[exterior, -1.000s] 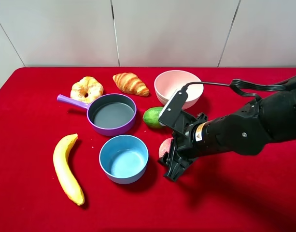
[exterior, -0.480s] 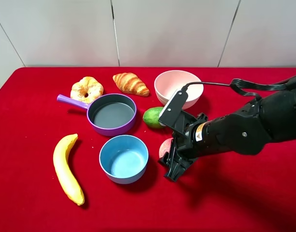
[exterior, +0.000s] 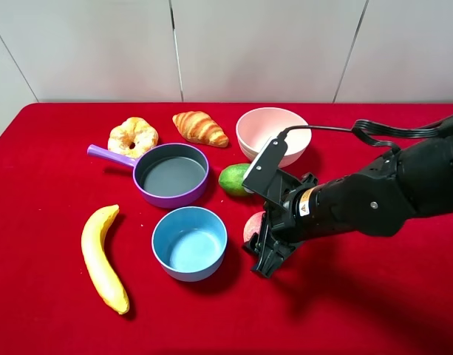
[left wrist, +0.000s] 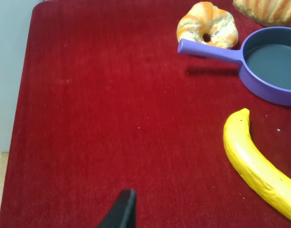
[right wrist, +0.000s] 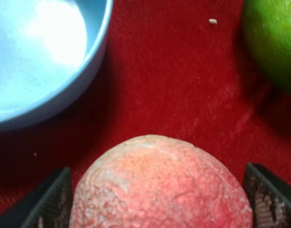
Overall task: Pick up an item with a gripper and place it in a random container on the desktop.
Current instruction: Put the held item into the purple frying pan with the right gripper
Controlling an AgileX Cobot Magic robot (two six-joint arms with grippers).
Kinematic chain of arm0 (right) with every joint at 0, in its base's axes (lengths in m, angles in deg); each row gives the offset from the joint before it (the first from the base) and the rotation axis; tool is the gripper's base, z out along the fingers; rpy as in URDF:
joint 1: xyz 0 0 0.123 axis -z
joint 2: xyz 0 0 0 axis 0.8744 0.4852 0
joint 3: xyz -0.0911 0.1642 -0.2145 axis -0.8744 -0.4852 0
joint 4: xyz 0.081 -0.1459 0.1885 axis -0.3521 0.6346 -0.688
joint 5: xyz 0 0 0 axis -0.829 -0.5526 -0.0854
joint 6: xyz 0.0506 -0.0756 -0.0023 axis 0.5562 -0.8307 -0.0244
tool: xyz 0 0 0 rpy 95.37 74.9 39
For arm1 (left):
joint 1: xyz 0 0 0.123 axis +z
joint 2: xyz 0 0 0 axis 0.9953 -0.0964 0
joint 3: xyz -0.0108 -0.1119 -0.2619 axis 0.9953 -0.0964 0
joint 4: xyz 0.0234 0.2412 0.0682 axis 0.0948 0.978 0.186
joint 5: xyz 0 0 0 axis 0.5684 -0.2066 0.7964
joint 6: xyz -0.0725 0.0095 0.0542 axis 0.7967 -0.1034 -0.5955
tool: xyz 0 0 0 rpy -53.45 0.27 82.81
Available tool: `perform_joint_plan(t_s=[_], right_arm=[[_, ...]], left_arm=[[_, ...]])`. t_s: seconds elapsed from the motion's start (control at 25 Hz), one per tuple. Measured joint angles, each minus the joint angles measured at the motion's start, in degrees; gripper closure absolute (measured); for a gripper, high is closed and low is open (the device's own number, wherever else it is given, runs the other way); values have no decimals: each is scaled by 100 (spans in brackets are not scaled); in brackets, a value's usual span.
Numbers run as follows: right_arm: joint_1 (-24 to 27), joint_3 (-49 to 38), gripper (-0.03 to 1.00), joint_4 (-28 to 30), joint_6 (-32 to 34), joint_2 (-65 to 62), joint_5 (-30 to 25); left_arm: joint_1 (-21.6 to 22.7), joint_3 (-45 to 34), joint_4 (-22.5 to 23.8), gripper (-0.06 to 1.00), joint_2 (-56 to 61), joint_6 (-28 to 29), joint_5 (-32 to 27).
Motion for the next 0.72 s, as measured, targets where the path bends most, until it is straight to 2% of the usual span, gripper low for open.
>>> perform_joint_plan(t_s=[0.24,0.72], right_arm=[[0,0,44,70,0,-57,-118],[0,-1,44,134,16,-460,-1091]], left_arm=[[0,0,0,-4,0,0,0],[0,0,0,-4,0,0,0]])
